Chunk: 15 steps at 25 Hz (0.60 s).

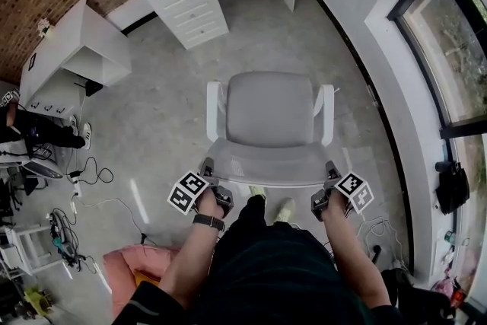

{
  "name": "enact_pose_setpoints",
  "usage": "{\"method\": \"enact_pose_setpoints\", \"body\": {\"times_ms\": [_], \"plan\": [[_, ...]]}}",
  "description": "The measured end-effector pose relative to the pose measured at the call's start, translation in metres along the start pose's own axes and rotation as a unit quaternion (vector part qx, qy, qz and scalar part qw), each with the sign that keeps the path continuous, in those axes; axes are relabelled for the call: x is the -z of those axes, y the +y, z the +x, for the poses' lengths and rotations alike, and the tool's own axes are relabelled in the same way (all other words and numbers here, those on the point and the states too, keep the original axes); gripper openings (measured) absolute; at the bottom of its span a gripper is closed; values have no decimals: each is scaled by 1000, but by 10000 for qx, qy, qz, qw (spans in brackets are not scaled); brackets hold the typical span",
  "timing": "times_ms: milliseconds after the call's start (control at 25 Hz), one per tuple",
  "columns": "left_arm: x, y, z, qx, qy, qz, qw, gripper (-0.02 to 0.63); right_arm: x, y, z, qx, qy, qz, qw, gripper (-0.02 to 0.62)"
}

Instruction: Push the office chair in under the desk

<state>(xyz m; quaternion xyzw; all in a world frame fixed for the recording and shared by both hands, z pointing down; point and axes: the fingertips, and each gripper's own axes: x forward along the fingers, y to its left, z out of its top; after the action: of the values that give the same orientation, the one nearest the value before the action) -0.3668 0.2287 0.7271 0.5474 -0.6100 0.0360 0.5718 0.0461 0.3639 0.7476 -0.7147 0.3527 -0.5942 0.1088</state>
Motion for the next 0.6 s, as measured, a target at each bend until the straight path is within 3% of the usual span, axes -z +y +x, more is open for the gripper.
{"method": "enact_pose_setpoints", "body": {"times_ms": [240,600], "plan": [[-11,-10,16,112,-2,-43,9999,164,-8,12,13,107,-114,68,9999,144],[-16,-30,39,154,314,-90,9993,167,-37,32,40,159,-270,121,9994,133]]}}
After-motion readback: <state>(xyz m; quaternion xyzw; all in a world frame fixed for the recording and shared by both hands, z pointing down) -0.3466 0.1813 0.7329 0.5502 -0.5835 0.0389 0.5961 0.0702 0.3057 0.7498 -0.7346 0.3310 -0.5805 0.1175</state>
